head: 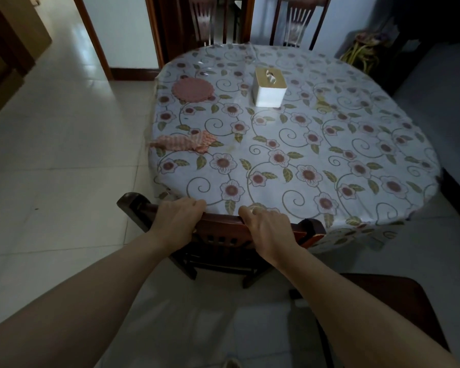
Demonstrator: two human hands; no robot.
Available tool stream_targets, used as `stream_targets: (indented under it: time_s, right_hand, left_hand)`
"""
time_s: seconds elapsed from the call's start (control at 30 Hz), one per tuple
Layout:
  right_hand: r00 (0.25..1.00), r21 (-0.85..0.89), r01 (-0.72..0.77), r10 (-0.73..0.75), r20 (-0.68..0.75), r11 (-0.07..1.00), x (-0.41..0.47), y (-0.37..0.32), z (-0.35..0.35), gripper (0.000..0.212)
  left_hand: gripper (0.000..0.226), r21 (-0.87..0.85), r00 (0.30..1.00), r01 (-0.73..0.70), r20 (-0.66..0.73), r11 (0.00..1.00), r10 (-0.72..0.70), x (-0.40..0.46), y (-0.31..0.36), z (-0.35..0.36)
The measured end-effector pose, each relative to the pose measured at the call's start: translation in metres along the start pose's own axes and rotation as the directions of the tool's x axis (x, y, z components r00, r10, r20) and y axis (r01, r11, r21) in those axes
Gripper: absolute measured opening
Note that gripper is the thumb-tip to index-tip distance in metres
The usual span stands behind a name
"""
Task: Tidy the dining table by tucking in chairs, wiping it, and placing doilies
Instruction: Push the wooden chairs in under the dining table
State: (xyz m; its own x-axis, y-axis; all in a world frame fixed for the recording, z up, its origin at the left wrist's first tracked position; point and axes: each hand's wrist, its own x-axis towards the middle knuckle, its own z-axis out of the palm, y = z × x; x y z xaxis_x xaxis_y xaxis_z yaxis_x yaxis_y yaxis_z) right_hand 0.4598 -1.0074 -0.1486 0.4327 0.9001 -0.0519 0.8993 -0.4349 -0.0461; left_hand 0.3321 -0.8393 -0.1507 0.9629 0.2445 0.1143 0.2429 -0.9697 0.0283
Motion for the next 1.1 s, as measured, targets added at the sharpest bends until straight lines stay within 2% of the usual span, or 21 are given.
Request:
stream_targets:
  time_s: [0.23, 0.3, 0.4, 0.73, 0.97, 1.03, 1.1]
  right_hand:
    - [0.999, 0.04, -0.016, 0.018, -0.045, 0.999, 0.016, 0.0, 0.006, 0.024]
    - [0.998, -0.007, -0.044, 0.044, -0.038, 0.999, 0.016, 0.015, 0.005, 0.023]
    - [0.997, -0.066, -0.077, 0.076, -0.024, 0.995, 0.017, 0.036, 0.003, 0.026]
    - [0.999, -0.06, -0.044, 0.042, -0.03, 0.997, 0.025, 0.047, 0.005, 0.031]
    - [0.995, -0.145, -0.098, 0.101, 0.013, 0.985, 0.023, 0.041, 0.002, 0.051]
    - [0.993, -0.154, -0.098, 0.108, 0.052, 0.983, 0.022, 0.039, -0.003, 0.067]
    - [0.989, -0.135, -0.116, 0.128, 0.077, 0.984, 0.02, 0.034, -0.013, 0.09]
  left_hand:
    - [0.035, 0.025, 0.998, -0.019, -0.067, 1.0, 0.021, 0.008, -0.01, 0.002]
    - [0.037, 0.03, 0.998, -0.008, -0.059, 1.0, 0.01, 0.016, 0.003, 0.006]
    - [0.036, 0.04, 0.999, 0.042, 0.026, 0.998, -0.043, 0.032, 0.02, 0.013]
    - [0.034, 0.182, 0.979, 0.15, 0.111, 0.972, -0.172, 0.05, 0.026, 0.012]
    - [0.038, 0.105, 0.976, 0.176, 0.109, 0.979, -0.187, 0.047, 0.028, 0.012]
    - [0.052, 0.057, 0.975, 0.169, 0.138, 0.984, -0.175, 0.047, 0.028, 0.008]
    - [0.076, 0.024, 0.971, 0.169, 0.169, 0.985, -0.171, 0.044, 0.03, -0.003]
